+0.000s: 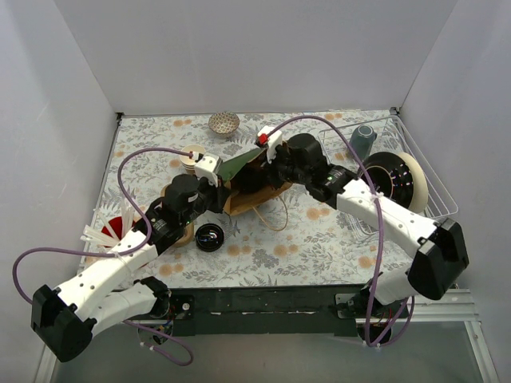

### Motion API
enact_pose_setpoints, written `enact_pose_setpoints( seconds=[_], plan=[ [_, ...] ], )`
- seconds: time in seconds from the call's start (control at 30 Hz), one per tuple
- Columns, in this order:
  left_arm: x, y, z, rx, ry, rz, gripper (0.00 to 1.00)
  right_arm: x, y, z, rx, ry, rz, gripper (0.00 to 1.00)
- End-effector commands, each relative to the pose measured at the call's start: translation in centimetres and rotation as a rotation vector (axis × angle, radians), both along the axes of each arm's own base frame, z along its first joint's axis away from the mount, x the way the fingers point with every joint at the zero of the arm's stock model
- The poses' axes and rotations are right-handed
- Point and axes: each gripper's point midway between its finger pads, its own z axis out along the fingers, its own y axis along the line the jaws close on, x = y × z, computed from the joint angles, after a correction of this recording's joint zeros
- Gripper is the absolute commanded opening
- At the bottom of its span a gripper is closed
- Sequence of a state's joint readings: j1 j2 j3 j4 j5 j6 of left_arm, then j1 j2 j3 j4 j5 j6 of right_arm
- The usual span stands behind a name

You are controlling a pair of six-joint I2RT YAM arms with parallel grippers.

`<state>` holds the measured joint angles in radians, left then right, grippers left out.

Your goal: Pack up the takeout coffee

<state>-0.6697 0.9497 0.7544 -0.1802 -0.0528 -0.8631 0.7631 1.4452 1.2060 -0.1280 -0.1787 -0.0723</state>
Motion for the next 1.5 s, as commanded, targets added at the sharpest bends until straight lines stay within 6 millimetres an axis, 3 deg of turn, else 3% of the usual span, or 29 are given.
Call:
enact_pose_setpoints(
  seconds=[0.0, 0.07, 0.2, 0.4, 0.5, 0.53, 0.63, 0.73, 0.83, 0.9, 0.93, 1.0, 1.13, 1.33, 1.47],
  plan=[
    [0.3, -0.5, 3.1, -0.025, -0.062, -0.018, 0.0, -1.5, -1.7, 2.0, 0.027, 0.016, -0.027, 0.01],
    [0.0, -1.0, 3.3, -0.049, -0.047, -0.037, 0.0, -1.6, -1.9, 1.6, 0.018, 0.025, -0.035, 0.13],
    [-0.3, -1.8, 3.9, -0.091, -0.026, -0.068, 0.0, -1.1, -1.3, 1.5, 0.047, 0.011, -0.036, 0.26],
    [-0.4, -3.0, 3.0, -0.102, 0.055, -0.094, 0.0, 1.2, -2.7, -1.6, -0.08, 0.001, -0.16, 0.3],
    [-0.3, -3.4, 2.9, -0.082, 0.061, -0.116, 0.0, 1.1, -3.7, -3.1, -0.155, 0.01, -0.178, 0.35],
    [-0.3, -3.5, 2.7, -0.068, 0.062, -0.132, 0.0, 1.1, -3.9, -3.3, -0.163, 0.004, -0.189, 0.47],
    [-0.7, -4.1, 1.7, -0.056, 0.086, -0.176, 0.0, 1.5, -5.4, -4.1, -0.202, -0.001, -0.263, 0.65],
    [-0.9, -4.6, 1.5, -0.072, 0.09, -0.199, 0.0, 2.3, -5.9, -4.1, -0.215, -0.025, -0.31, 0.75],
    [-1.2, -4.9, 1.7, -0.103, 0.08, -0.219, 0.0, 2.9, -4.9, -3.8, -0.213, -0.021, -0.297, 0.75],
    [-1.2, -5.1, 2.0, -0.125, 0.071, -0.218, 0.0, 3.5, -5.2, -5.0, -0.255, 0.006, -0.337, 0.77],
    [-1.2, -5.1, 2.2, -0.133, 0.07, -0.214, 0.0, 3.8, -5.0, -5.1, -0.248, 0.012, -0.351, 0.85],
    [-1.3, -5.3, 2.5, -0.157, 0.08, -0.213, 0.0, 4.0, -4.8, -5.6, -0.239, 0.019, -0.361, 0.87],
    [-1.5, -5.5, 2.9, -0.193, 0.102, -0.208, 0.0, 4.6, -3.0, -5.3, -0.148, 0.001, -0.331, 0.87],
    [-1.8, -5.2, 2.0, -0.206, 0.128, -0.192, 0.0, 3.8, -0.5, -6.6, -0.083, 0.057, -0.232, 0.83],
    [-1.8, -5.1, 2.0, -0.205, 0.127, -0.186, 0.0, 3.9, -0.8, -8.1, -0.143, 0.1, -0.234, 0.78]
  ],
)
